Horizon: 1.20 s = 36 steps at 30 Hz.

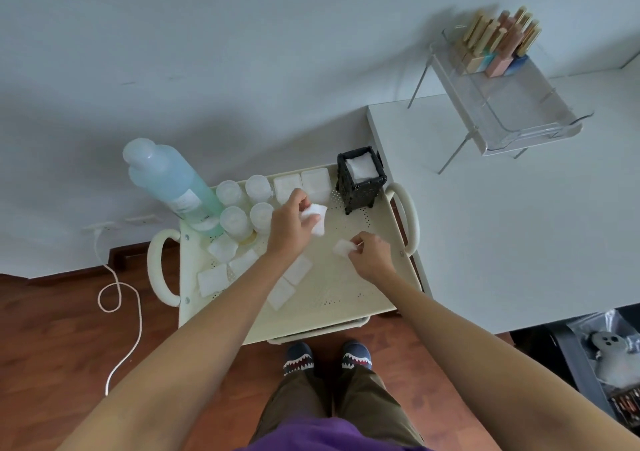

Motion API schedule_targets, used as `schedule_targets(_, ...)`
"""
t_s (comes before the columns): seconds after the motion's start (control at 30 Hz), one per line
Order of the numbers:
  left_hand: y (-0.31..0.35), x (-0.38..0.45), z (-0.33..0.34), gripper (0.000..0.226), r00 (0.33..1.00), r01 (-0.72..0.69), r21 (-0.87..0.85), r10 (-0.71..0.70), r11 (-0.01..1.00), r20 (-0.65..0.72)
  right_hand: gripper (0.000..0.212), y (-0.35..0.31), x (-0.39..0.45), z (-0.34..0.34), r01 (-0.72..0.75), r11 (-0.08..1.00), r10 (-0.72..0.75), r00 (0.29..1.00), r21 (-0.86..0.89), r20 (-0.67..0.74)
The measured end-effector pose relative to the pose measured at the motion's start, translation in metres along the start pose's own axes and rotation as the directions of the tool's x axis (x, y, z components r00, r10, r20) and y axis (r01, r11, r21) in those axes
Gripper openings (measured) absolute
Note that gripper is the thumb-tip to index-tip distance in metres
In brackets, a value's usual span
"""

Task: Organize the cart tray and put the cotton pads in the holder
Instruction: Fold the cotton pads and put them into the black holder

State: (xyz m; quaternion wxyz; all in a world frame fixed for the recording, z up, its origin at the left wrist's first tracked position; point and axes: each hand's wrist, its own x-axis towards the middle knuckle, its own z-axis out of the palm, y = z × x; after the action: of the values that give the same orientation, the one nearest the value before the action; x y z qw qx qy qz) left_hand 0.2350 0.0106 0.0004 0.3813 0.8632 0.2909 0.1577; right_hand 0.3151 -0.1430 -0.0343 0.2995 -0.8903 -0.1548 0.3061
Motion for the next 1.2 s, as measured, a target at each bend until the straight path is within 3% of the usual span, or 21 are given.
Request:
schedule_targets(0.23,0.038,0.023,-0.016,0.010,0.994,-0.064,-0.113,0.052,0.992,-0.100,0.044,-0.025,-0.010,-0.052,0.079,0.976,-0.075,0.997,0.202,-0.027)
schedule_targets(0.43,0.070,0.048,-0.007,0.011,0.990,-0.008,-0.174,-0.017,0.985,-0.143,0.036,-0.044,-0.003,-0.096,0.130,0.951,-0.079,0.979,0.279,-0.187)
schedule_targets(0.7,0.090,0.075,0.016,0.015,0.995,0.042,-0.192,-0.059,0.981,-0.086,0.018,-0.055,0.013,-0.141,0.198,0.911,-0.049,0.923,0.363,-0.381)
schedule_targets(0.87,0.090,0.081,0.033,0.013,0.999,0.036,-0.064,-0.038,0.997,-0.023,0.021,-0.060,0.023,-0.150,0.210,0.895,-0.054,0.927,0.394,-0.372)
schedule_targets(1.0,0.085,0.082,0.039,0.010,0.995,0.093,0.054,-0.090,0.994,-0.050,0.019,-0.064,0.033,-0.145,0.232,0.897,-0.099,0.935,0.376,-0.341)
schedule_targets(1.2,0.073,0.084,0.038,0.015,0.995,0.043,0.011,-0.042,0.999,-0.087,0.020,-0.068,0.049,-0.132,0.241,0.932,-0.167,0.948,0.270,-0.270)
